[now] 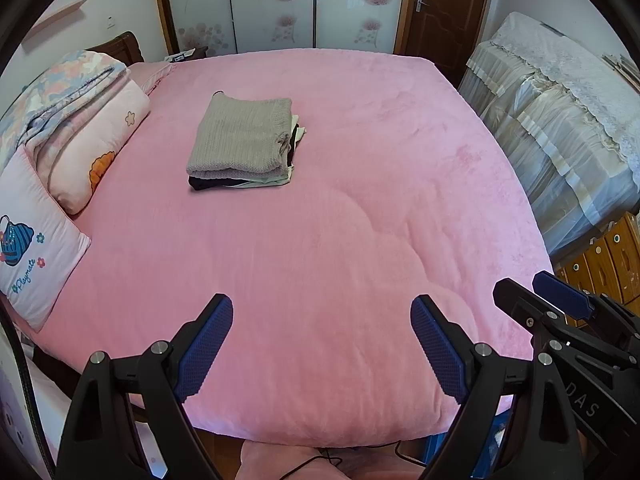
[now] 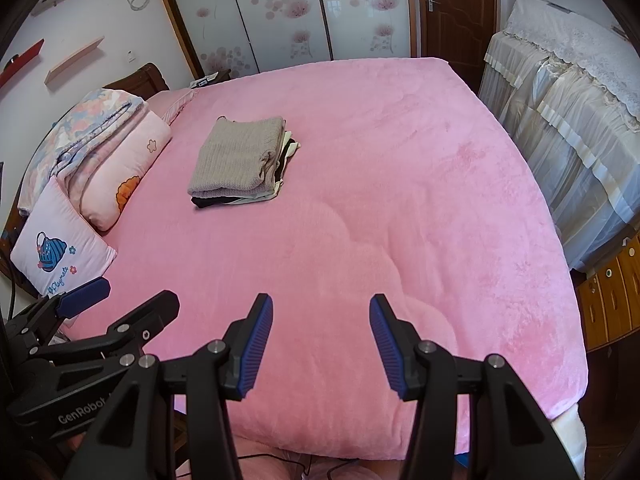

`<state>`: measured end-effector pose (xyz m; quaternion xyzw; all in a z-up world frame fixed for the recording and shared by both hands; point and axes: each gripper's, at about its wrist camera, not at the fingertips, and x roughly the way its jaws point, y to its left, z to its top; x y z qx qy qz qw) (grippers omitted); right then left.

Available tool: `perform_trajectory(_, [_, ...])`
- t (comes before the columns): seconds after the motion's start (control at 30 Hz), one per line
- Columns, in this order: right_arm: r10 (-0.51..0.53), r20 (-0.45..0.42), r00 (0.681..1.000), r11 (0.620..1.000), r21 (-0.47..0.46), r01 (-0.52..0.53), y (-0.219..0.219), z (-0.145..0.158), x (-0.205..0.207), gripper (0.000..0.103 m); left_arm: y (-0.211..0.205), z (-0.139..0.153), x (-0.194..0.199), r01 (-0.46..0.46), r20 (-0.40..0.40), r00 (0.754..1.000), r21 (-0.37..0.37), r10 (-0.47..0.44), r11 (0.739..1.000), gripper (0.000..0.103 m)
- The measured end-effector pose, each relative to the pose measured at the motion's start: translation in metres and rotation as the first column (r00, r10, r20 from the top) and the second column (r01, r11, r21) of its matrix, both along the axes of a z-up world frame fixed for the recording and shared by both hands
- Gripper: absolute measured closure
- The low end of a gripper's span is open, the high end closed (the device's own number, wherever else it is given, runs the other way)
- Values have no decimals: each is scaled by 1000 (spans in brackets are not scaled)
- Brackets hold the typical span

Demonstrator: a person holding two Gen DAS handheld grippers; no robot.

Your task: Fold large clothes

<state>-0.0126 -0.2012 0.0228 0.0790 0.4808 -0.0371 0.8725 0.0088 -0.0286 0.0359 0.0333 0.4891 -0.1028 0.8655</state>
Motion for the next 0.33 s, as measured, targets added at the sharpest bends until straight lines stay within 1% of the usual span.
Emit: perform_trajectory(0.33, [3, -12, 1000, 1000, -9, -3, 1, -5, 2, 52, 1, -2, 3, -8, -23, 1000, -3, 8, 1000, 13])
